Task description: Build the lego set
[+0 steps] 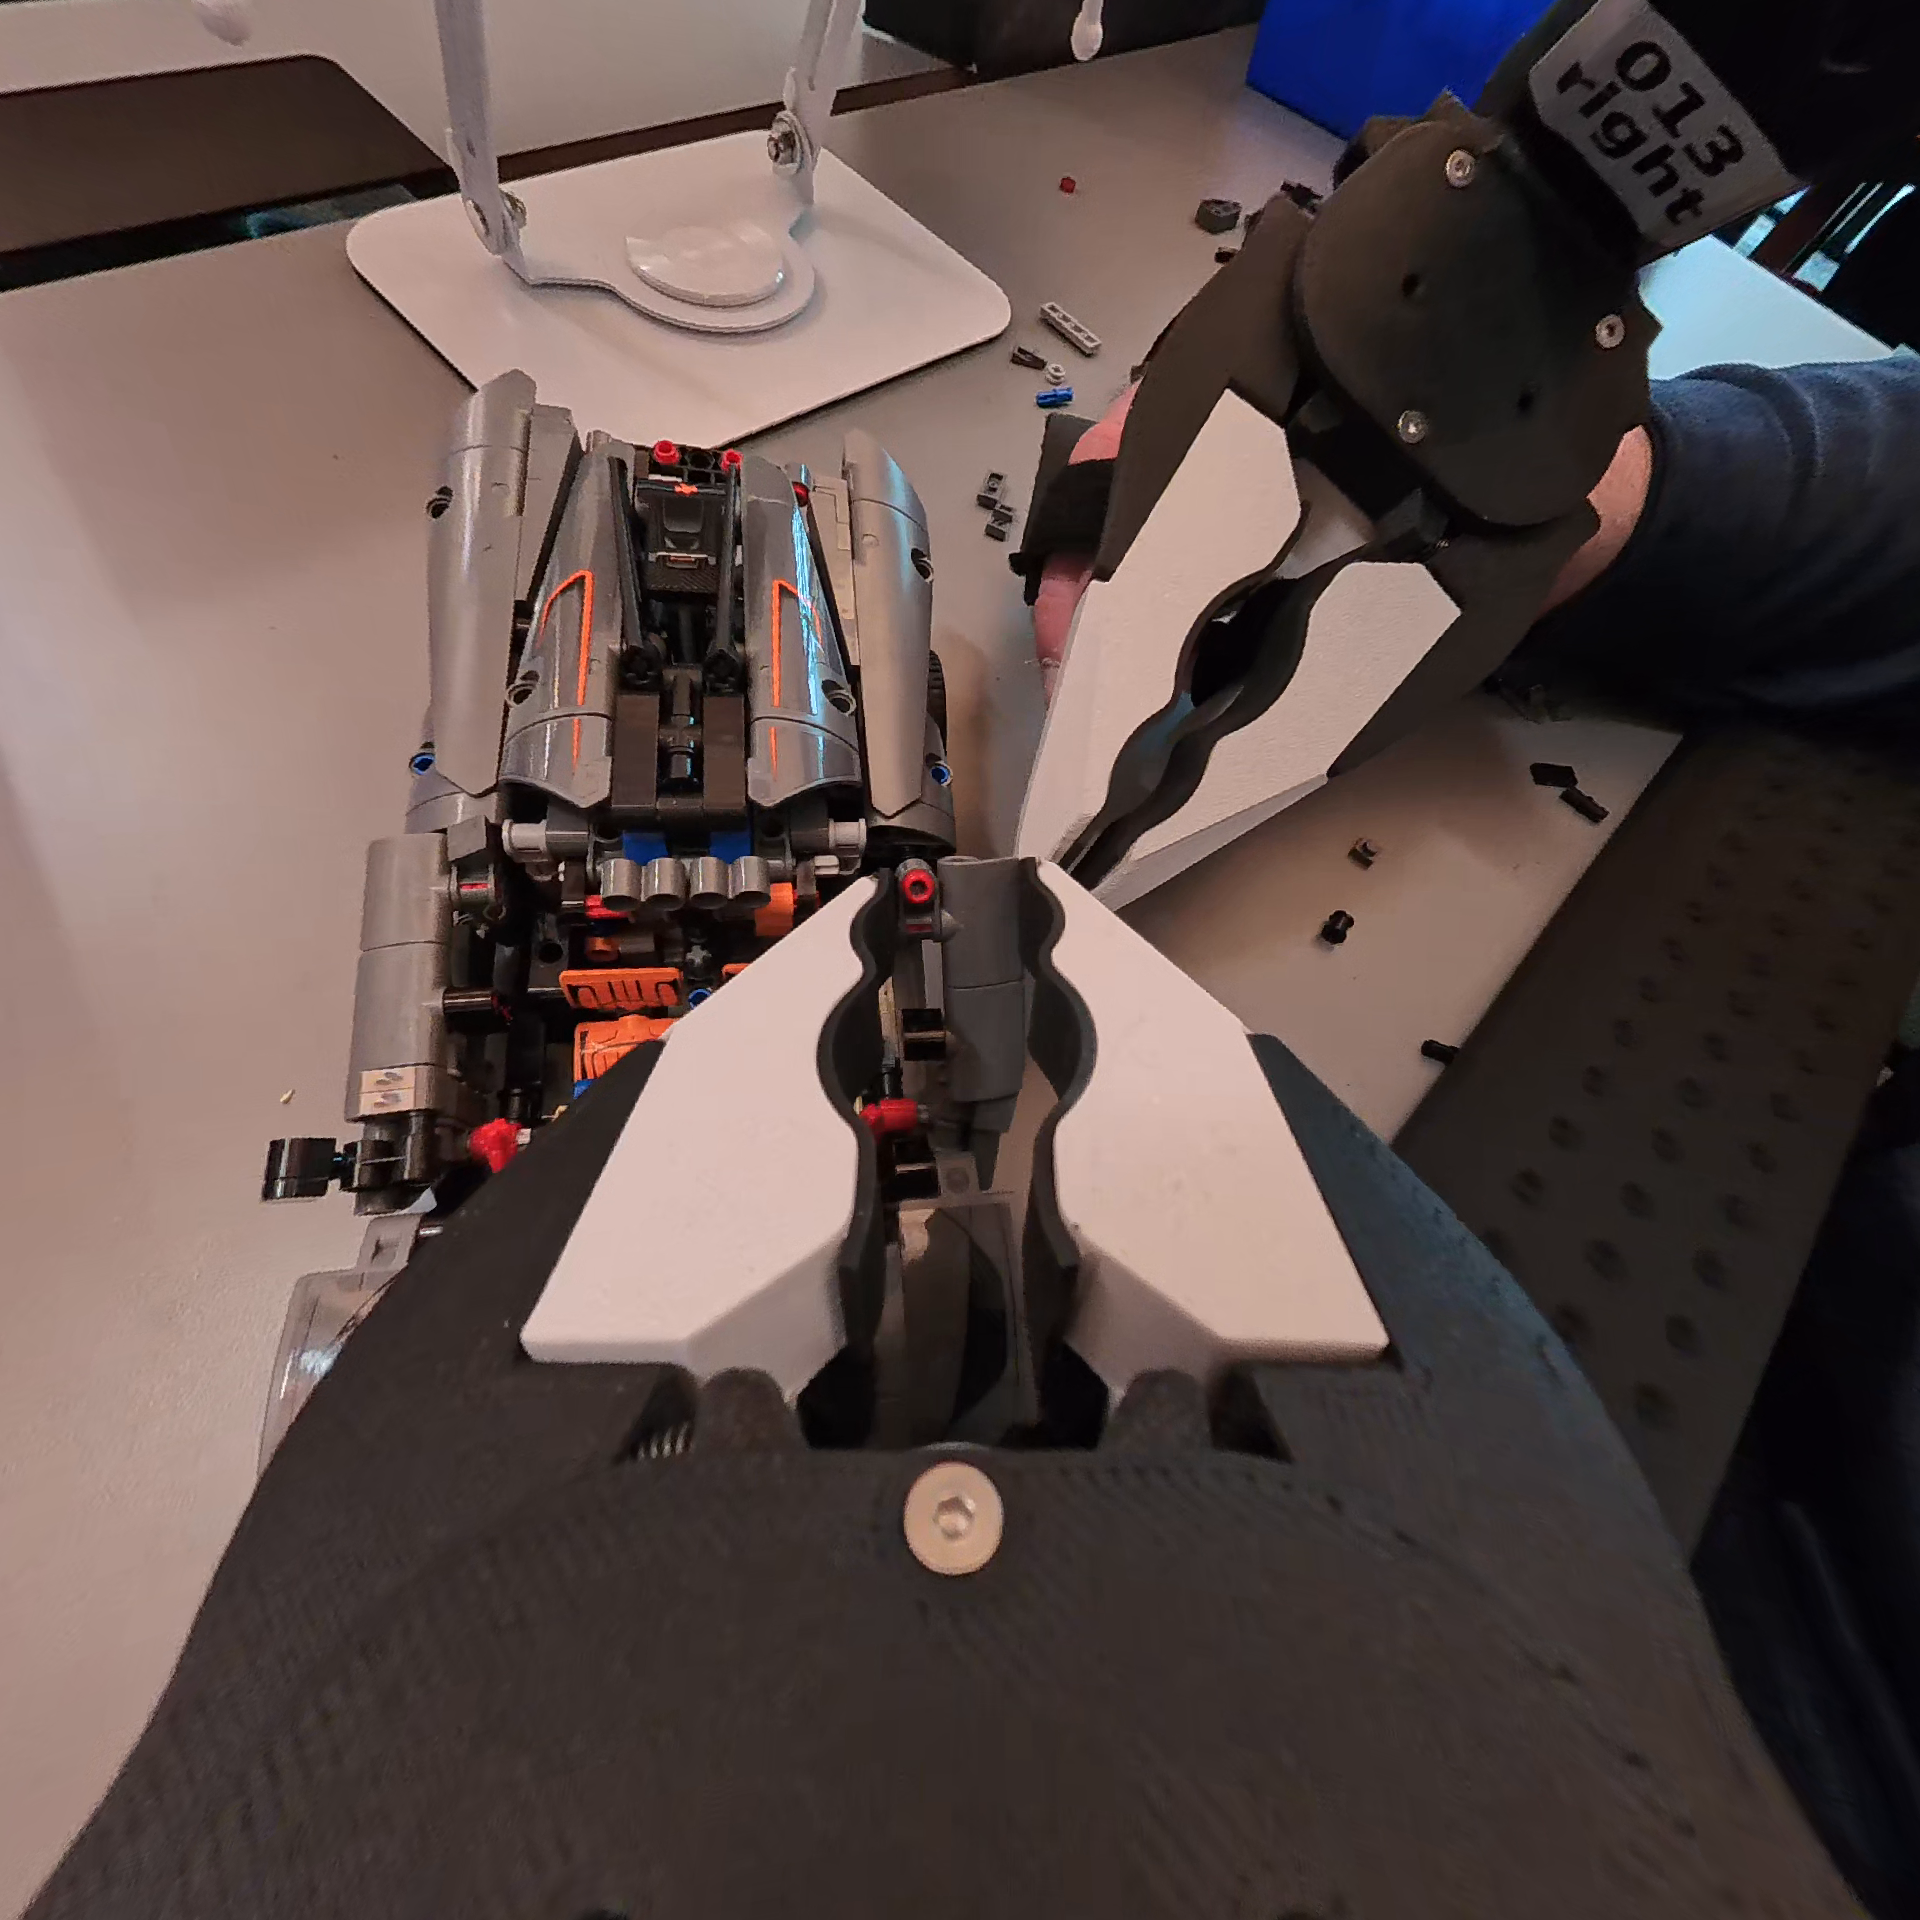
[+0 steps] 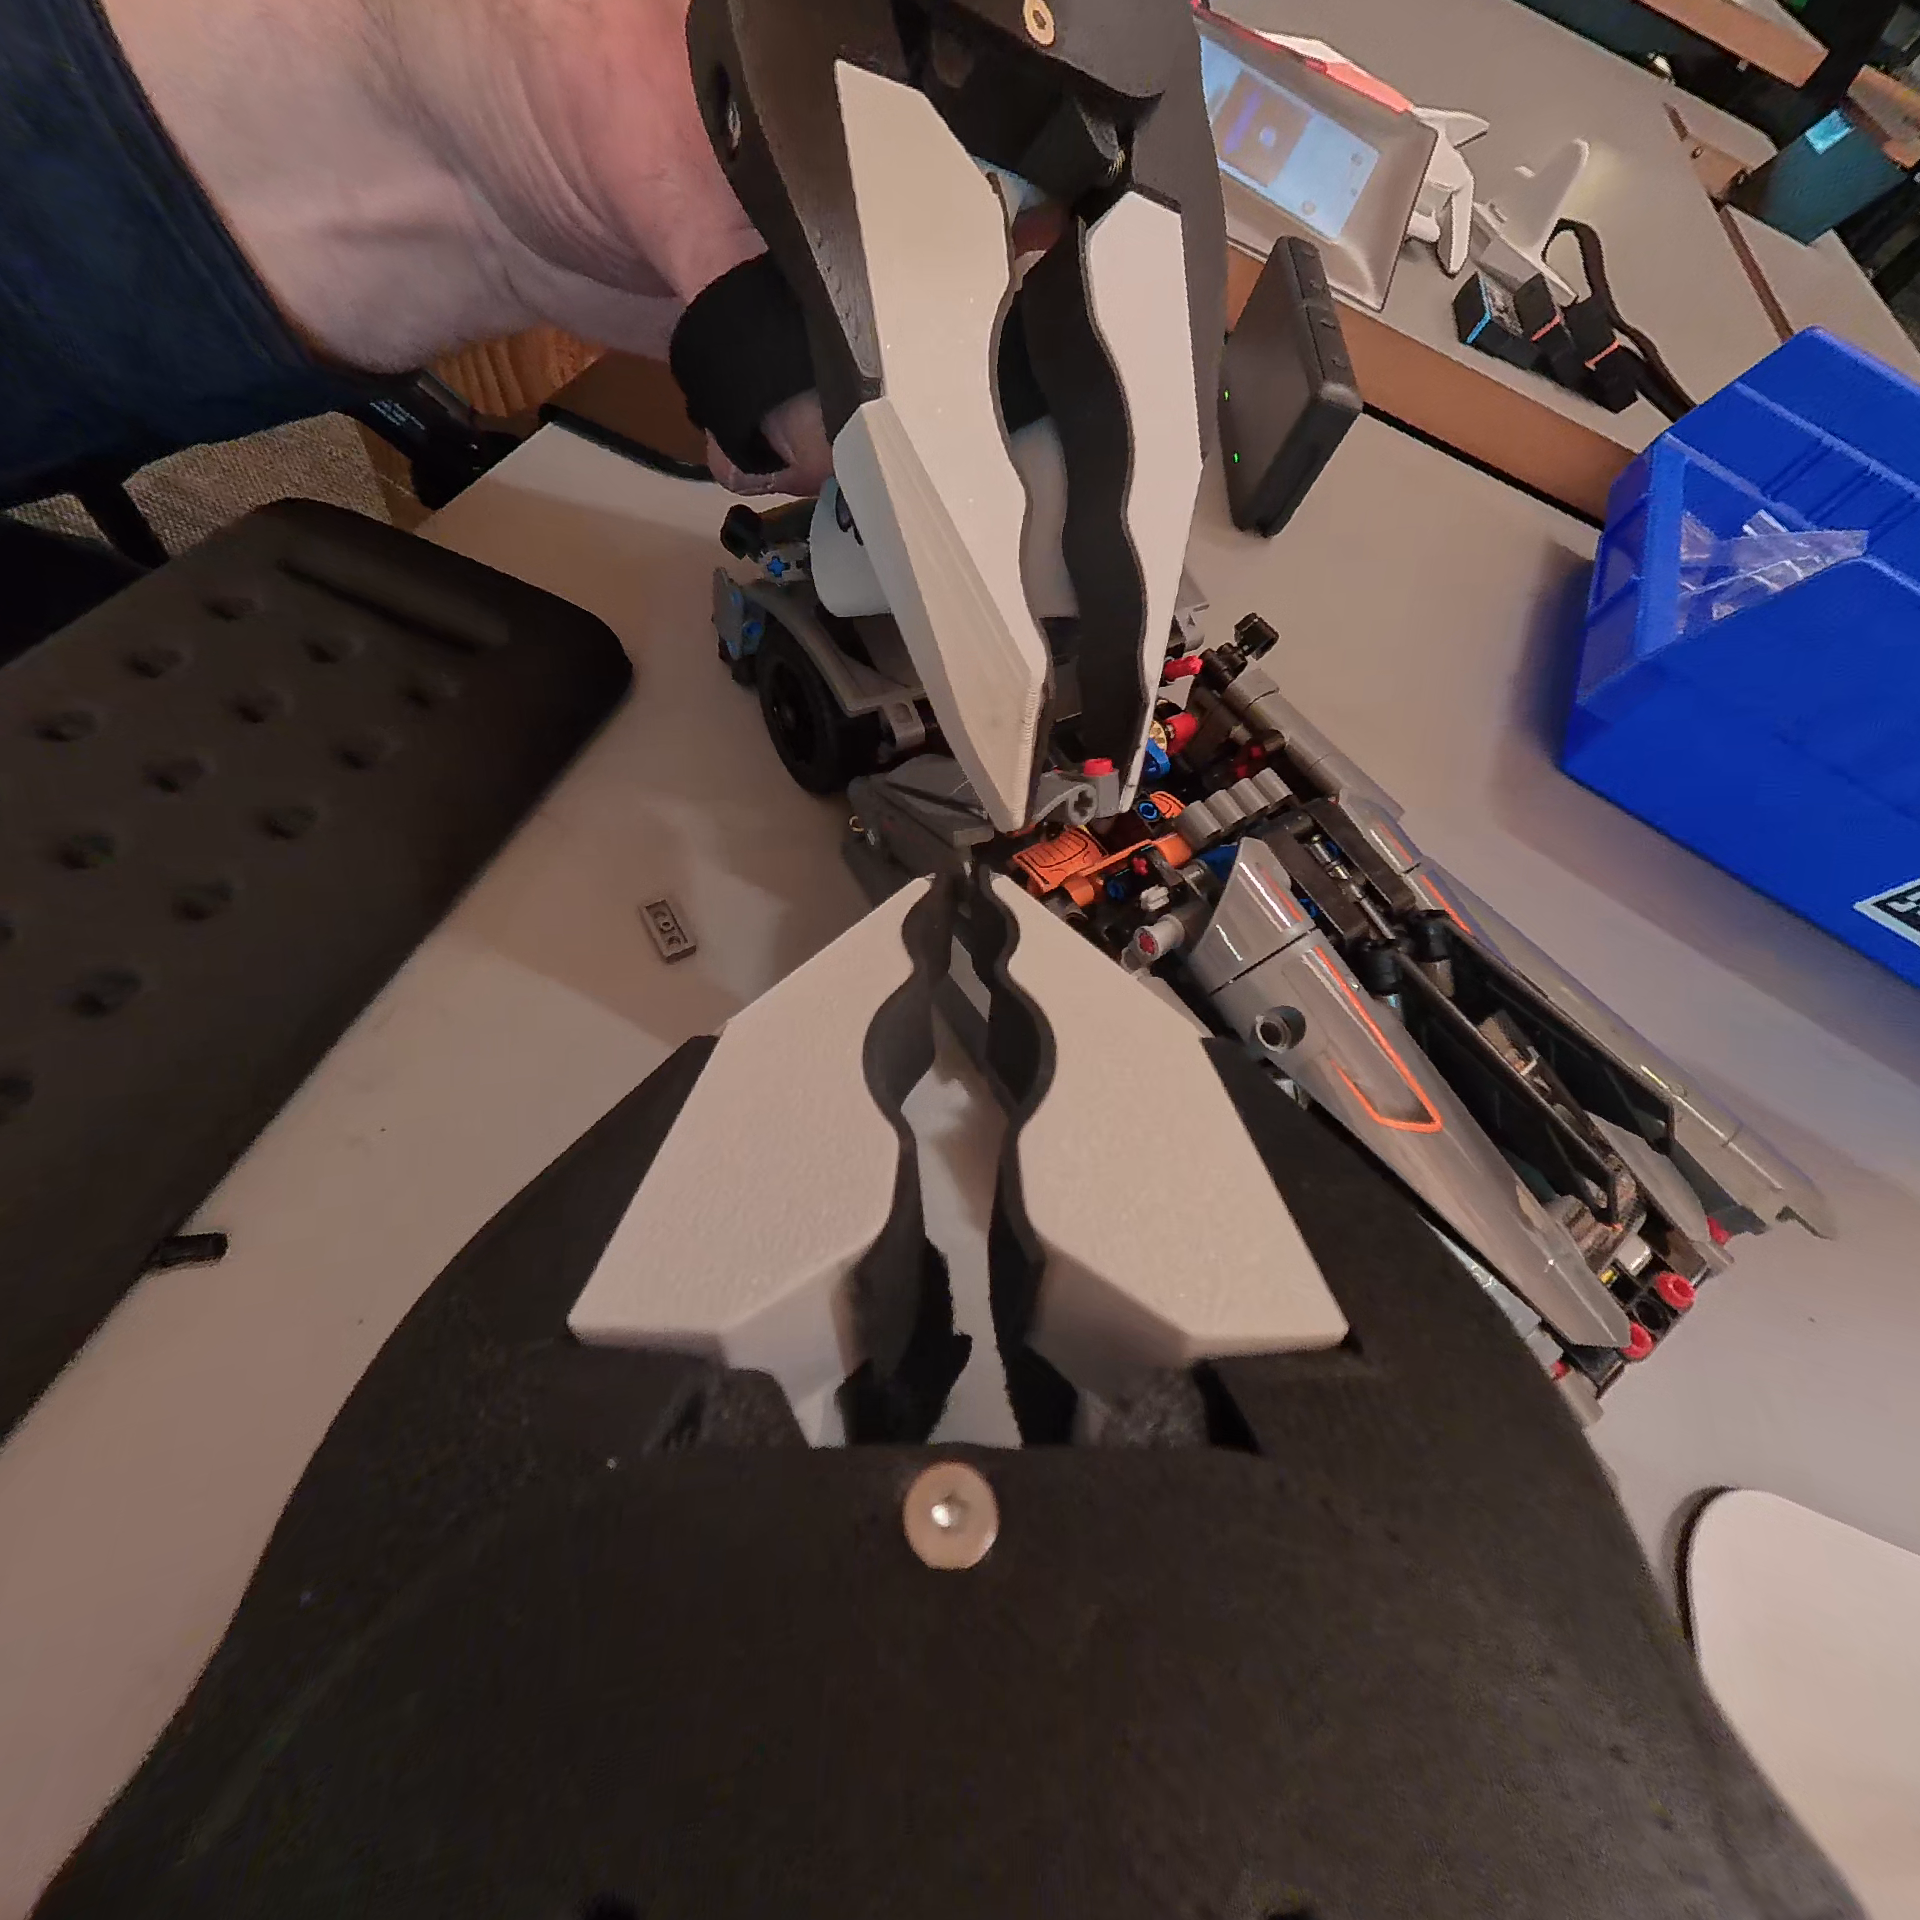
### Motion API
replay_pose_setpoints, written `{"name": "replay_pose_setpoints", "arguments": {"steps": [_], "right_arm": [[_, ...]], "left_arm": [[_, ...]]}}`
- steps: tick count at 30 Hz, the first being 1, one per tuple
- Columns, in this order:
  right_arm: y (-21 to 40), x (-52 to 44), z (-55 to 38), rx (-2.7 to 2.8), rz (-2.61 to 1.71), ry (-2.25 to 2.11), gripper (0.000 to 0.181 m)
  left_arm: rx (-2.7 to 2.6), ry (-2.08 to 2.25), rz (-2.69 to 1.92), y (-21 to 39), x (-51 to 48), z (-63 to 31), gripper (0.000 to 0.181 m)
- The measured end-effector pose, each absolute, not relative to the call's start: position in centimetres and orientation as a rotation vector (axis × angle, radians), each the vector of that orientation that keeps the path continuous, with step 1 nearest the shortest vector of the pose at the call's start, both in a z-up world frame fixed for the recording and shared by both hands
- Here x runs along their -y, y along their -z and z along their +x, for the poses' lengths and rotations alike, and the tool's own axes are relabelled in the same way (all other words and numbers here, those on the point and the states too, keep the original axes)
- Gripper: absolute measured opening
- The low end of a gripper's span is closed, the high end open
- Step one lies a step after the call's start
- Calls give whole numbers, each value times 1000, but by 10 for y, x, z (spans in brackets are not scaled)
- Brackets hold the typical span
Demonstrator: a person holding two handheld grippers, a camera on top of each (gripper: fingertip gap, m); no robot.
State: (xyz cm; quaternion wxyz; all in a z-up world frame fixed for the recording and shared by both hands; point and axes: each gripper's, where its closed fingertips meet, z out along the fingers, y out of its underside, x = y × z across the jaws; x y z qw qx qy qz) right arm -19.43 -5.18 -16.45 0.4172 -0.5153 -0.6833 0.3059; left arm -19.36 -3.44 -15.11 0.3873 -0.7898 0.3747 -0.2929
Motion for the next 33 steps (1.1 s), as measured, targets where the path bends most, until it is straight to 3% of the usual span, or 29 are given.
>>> {"name": "replay_pose_setpoints", "arguments": {"steps": [25, 29, 33], "right_arm": [[165, 50, -193, 1707, -1311, -794, 1], [164, 50, -193, 1703, -1310, -801, 2], [164, 50, -193, 1699, -1311, -804, 2]], "left_arm": [[-986, 685, -2023, 149, 43, -199, 22], [-1093, 507, -2144, 175, 52, -210, 28], [-1112, 468, -2143, 178, 52, -210, 23]]}}
